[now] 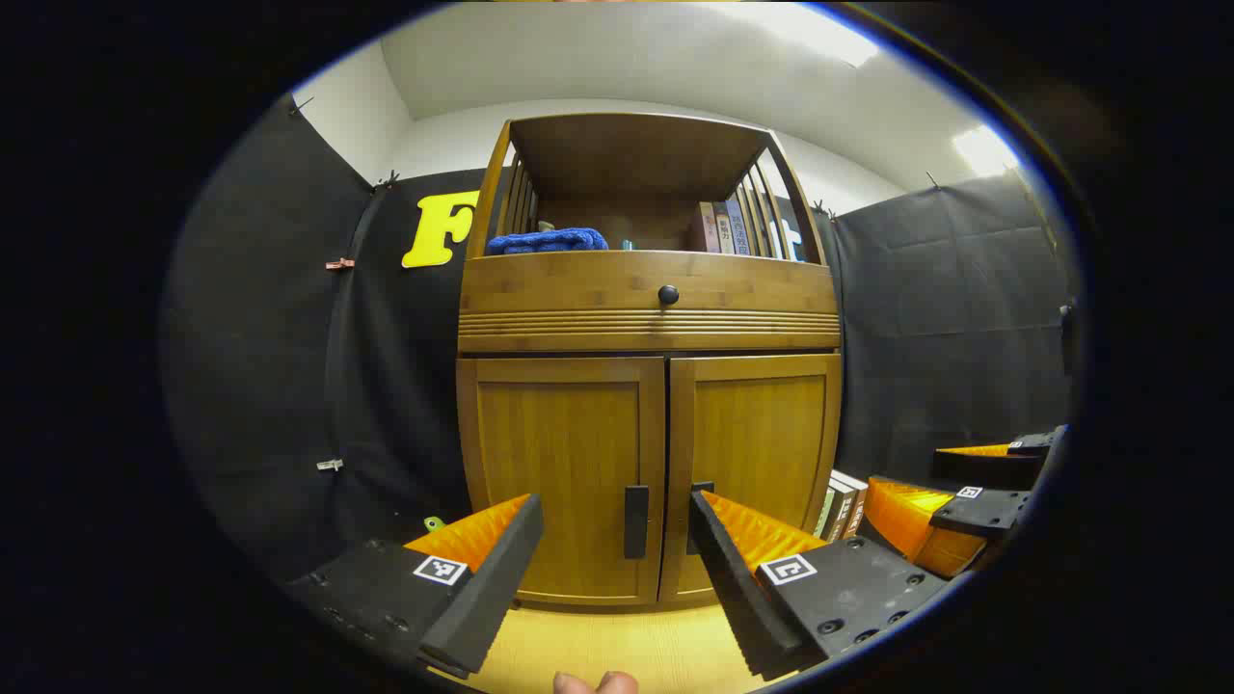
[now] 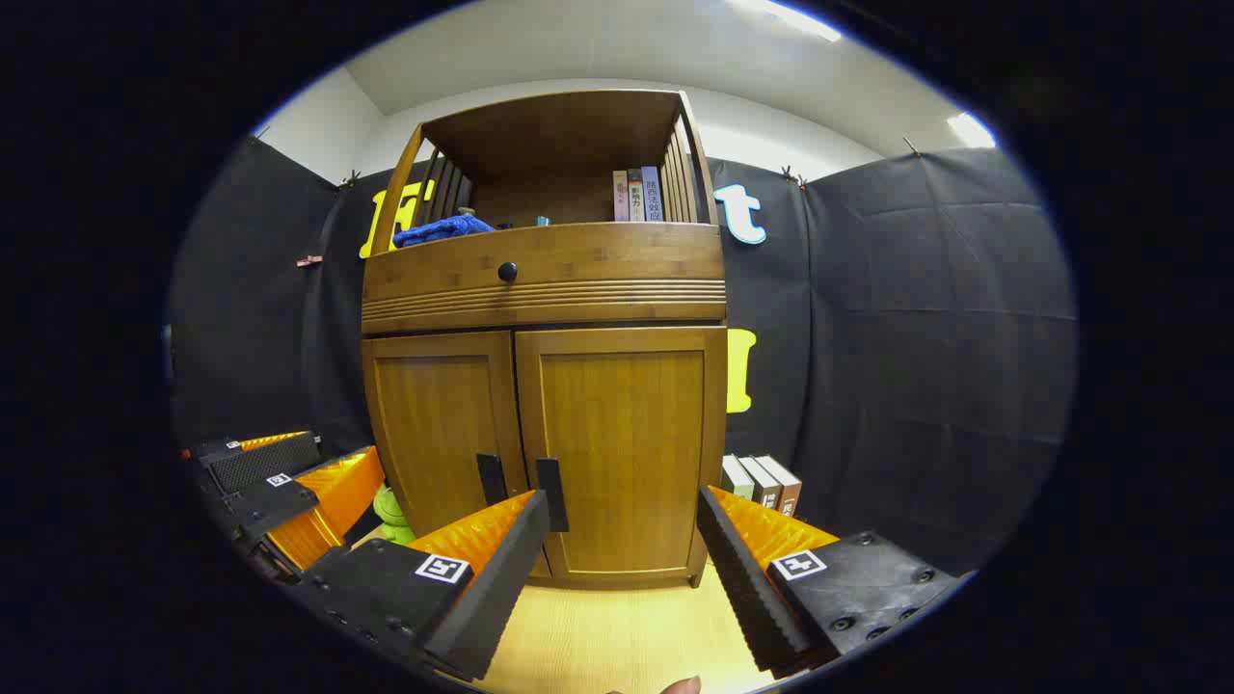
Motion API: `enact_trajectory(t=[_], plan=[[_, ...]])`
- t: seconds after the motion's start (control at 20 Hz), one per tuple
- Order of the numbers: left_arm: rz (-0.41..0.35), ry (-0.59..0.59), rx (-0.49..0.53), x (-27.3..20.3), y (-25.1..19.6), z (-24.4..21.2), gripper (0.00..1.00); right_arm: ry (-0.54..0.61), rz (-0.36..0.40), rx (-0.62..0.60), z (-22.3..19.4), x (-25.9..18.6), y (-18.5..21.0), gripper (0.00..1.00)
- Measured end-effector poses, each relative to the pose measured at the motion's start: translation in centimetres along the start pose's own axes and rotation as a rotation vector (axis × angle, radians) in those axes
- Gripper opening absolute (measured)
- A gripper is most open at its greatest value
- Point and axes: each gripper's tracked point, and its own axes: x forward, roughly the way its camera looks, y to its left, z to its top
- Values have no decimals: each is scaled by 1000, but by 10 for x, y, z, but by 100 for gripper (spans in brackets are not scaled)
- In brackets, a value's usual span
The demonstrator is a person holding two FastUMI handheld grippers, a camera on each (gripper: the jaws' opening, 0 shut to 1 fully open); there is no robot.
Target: Open the right door of the double-door shoe cabinet with the right hand, and open the left door with the left hand.
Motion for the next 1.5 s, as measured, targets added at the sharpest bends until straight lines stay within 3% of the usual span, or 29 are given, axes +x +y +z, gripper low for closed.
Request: enact_trajectory(t=[0.95, 1.15, 1.2, 1.5], plan=[[-17, -8, 14, -7, 8, 4, 92, -2, -12, 4, 7, -8, 7, 96], [-23, -5, 11, -9, 15, 3, 95, -1, 4, 6, 4, -6, 18, 96], [-25, -4, 10, -10, 19, 1, 92, -2, 10, 7, 4, -4, 22, 96], [-27, 8, 12, -14, 37, -11, 94, 13, 18, 27, -5, 32, 37, 98]])
